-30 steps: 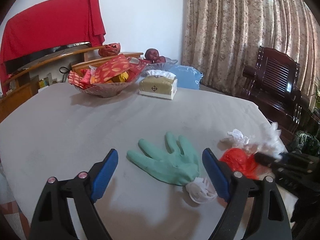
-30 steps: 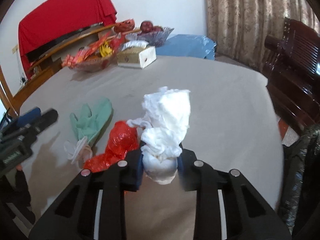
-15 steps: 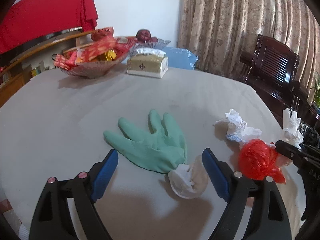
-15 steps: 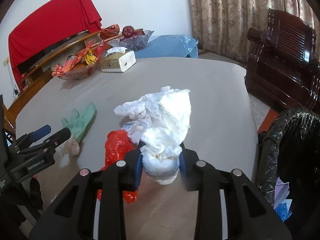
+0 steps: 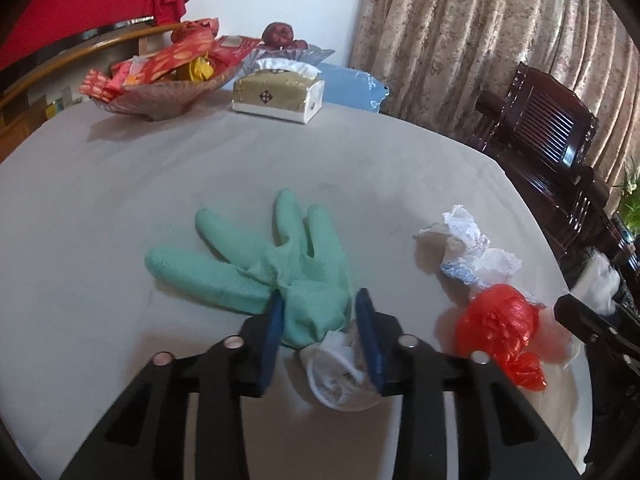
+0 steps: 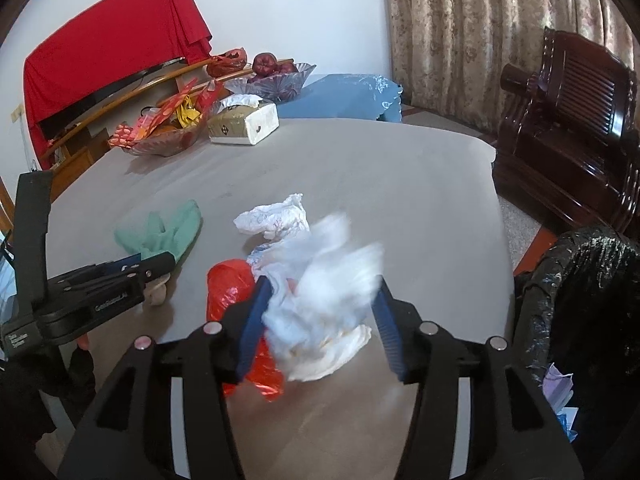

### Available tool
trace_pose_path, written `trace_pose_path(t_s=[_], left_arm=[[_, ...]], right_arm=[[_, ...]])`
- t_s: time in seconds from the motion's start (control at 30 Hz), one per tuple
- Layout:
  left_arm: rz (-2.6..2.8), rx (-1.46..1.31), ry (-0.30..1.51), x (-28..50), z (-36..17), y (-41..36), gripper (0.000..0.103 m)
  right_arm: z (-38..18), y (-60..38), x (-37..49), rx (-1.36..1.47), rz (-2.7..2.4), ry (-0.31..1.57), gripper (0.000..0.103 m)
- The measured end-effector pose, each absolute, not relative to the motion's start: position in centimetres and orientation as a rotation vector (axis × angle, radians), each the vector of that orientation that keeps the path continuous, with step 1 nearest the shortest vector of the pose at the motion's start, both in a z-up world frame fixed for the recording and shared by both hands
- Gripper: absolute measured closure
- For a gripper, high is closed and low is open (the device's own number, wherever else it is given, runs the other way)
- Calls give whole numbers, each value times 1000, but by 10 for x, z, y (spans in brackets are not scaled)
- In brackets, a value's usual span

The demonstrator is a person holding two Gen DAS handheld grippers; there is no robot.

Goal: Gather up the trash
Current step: 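Grasp the white tissue with the right gripper while the left grasps the green glove, then carry the glove and tissue over the bin and open both grippers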

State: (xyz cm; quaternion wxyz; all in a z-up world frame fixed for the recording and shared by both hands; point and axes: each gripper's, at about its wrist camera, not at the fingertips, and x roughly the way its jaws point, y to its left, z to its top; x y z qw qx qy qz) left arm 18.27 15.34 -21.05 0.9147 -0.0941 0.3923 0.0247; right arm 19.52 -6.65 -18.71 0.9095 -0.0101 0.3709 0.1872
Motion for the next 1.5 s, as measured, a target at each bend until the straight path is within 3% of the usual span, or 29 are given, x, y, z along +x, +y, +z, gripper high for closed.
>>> trace_pose_path(t_s=[0.1, 0.27, 0.33, 0.4, 0.5, 1.5], left_arm=[[46, -188, 792, 178, -206, 153, 80], [34, -179, 800, 165, -203, 155, 81], [35, -182, 809, 159, -204, 158, 82], [34, -184, 813, 155, -203, 159, 82], [28, -176, 803, 150, -199, 156, 82], [-195, -104, 553, 126, -86, 61, 82]], right_arm=[[-186, -72, 193, -10, 379, 776, 49], [-191, -79, 185, -6, 371, 800, 49], [-193, -83, 181, -3, 378, 813, 57], [-193, -85, 179, 21, 405, 824, 79], [-187, -86, 175, 26, 418, 815, 88], [-65, -157, 121, 48, 291, 527, 90]])
